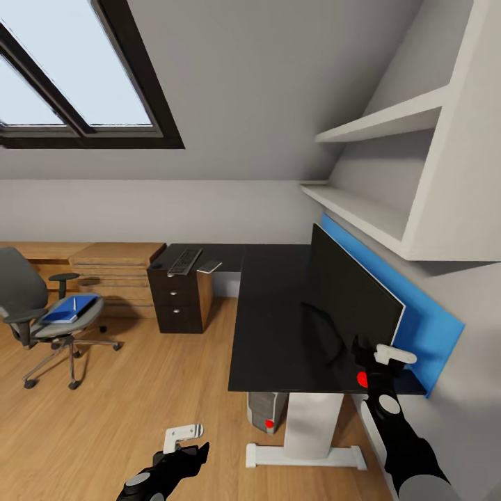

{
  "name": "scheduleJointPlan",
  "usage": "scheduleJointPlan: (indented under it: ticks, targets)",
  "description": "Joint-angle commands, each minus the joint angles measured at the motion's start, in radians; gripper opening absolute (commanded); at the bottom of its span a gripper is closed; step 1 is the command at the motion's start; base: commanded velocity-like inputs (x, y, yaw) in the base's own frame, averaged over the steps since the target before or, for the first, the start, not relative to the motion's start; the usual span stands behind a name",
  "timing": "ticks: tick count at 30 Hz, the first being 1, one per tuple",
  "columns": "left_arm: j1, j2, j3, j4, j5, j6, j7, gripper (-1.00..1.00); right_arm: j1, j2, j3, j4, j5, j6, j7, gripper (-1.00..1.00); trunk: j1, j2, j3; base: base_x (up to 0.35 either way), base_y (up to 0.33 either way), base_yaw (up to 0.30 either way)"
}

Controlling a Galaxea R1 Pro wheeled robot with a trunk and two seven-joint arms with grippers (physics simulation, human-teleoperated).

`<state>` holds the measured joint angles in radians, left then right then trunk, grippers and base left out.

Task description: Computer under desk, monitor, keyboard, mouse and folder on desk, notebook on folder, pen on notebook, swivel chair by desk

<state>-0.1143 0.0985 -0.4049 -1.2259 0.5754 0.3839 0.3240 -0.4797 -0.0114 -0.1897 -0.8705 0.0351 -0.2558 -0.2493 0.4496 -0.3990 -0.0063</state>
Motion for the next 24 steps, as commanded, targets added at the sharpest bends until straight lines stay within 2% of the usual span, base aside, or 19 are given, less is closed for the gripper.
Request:
scheduleJointPlan:
  ticks: [1,24]
  targets:
    - [-0.001,0.001,-0.003,-0.002,0.011,0.001,0.010,1.00,0.000,0.000,0.000,0.001,0.004,-0.002,-0.002,1.00,0.000,-0.001,-0.001,-0.001,0.001,0.000]
    - [-0.001,0.001,-0.003,-0.002,0.009,0.001,0.009,1.00,0.000,0.001,0.000,0.003,0.003,-0.002,-0.001,1.00,0.000,-0.001,-0.001,-0.032,0.036,0.000]
